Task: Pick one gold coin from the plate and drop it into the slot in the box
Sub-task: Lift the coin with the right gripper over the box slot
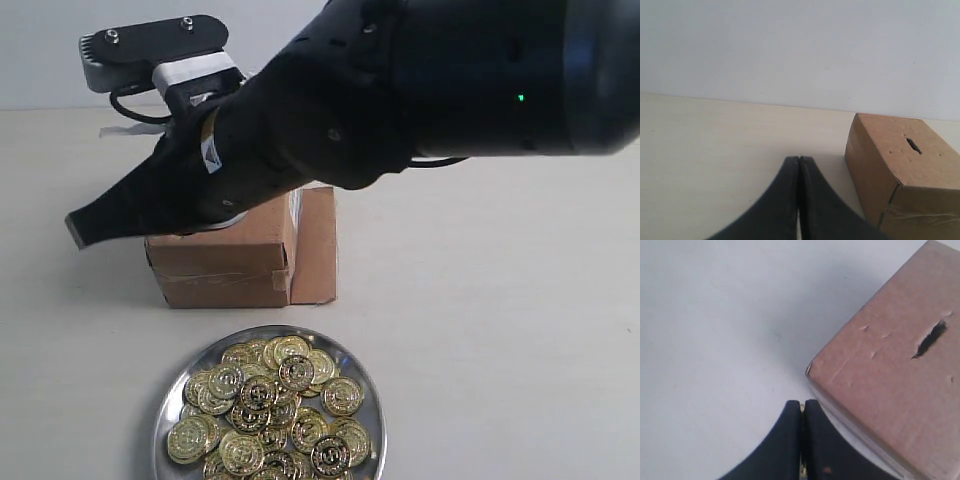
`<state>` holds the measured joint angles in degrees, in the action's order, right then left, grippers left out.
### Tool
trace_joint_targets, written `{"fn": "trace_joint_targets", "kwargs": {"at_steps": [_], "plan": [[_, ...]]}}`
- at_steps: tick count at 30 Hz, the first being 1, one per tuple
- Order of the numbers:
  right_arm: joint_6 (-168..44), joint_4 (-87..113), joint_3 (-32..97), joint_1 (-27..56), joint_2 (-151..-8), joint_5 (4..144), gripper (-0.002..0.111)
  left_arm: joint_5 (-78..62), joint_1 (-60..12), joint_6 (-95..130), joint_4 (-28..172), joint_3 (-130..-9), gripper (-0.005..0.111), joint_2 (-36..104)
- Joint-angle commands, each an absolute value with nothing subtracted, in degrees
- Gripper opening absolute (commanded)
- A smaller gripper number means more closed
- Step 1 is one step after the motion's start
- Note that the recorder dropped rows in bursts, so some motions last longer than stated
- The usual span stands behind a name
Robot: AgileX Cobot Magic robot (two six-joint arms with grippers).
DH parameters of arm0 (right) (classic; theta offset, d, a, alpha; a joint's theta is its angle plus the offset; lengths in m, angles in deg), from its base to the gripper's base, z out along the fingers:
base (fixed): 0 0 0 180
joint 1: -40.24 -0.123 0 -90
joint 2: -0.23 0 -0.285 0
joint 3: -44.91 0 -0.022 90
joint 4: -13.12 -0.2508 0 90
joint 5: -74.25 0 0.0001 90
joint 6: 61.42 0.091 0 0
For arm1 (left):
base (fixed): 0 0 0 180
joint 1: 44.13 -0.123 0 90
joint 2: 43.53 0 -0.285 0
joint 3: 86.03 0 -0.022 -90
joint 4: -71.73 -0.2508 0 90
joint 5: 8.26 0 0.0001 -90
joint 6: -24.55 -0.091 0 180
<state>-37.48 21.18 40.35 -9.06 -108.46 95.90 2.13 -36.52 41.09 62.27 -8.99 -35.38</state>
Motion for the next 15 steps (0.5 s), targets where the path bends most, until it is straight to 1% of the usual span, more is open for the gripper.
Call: {"fn": "trace_joint_targets", "kwargs": {"at_steps": [1, 5, 8, 15], "plan": [[-25.23, 33.22, 43.44, -9.04, -111.21, 94.93, 0.0, 1.49, -36.19, 41.24, 62.0, -8.82, 0.0, -35.74], [-11.38, 48.7, 47.33, -9.04, -113.73, 98.7, 0.0, 1.49, -36.19, 41.24, 62.0, -8.82, 0.0, -35.74], [-1.8, 56.71, 49.98, -9.04, -115.33, 100.92, 0.0, 1.49, -36.19, 41.24, 62.0, -8.82, 0.0, -35.74], [10.09, 60.41, 54.58, -9.04, -119.45, 101.79, 0.0, 1.49, -36.19, 41.24, 62.0, -8.82, 0.0, -35.74]]}}
